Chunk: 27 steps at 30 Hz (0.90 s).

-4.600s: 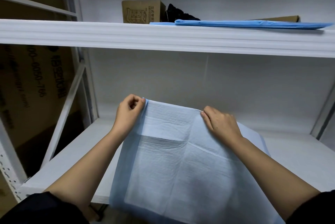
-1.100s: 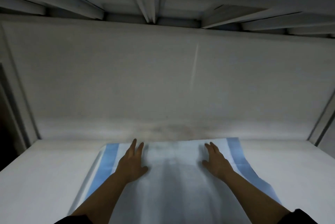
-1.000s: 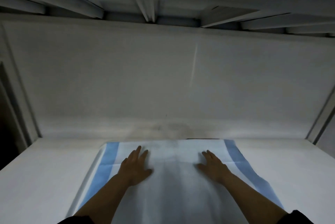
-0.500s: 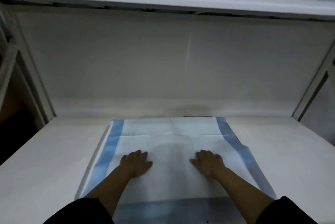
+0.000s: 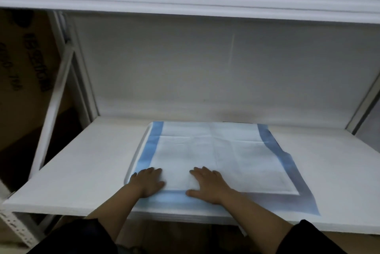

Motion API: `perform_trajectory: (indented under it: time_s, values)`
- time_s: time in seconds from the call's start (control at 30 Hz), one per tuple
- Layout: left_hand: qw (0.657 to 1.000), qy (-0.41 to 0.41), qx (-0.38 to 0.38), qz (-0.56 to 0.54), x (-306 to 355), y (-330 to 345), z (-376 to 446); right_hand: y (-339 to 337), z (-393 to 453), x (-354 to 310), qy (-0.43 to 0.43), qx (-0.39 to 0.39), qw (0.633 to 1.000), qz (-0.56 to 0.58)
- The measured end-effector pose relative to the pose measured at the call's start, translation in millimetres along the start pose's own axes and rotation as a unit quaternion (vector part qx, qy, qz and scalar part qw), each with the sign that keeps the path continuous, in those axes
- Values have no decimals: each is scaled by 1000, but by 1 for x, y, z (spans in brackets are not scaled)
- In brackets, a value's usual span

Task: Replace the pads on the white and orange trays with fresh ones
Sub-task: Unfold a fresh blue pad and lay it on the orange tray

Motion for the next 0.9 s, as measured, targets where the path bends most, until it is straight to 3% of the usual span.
perform_trajectory:
  time_s: [0.2,0.33,0.47,0.6,0.77,0.9]
  values:
    - [1000,-10,-10,-3,-24,10,-23,23,-6,-46,-79,-27,993,-79]
    - [999,42,-17,-7,-25,15,-37,28,-8,-63,-118,-2,984,-132]
    - [997,77,-14,-2,-31,21,-37,26,-5,-69,-142,-1,983,-116]
    - [995,100,-1,-4,-24,20,-34,12,2,-67,-140,72,978,-136]
    - [990,127,58,-1,-9,8,-34,-9,6,-66,-132,210,945,-214]
    - [981,104,161,-1,-14,-12,-31,-39,6,-54,-85,292,948,-90]
Point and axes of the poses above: each hand's wrist, its own z-axis towards the middle knuckle, its own y-axis out of the palm, x = y × z, the point moved 7 cm from there along z, towards the middle knuckle, and after that the axes turned 6 degrees about x, right-handed, at the moved point
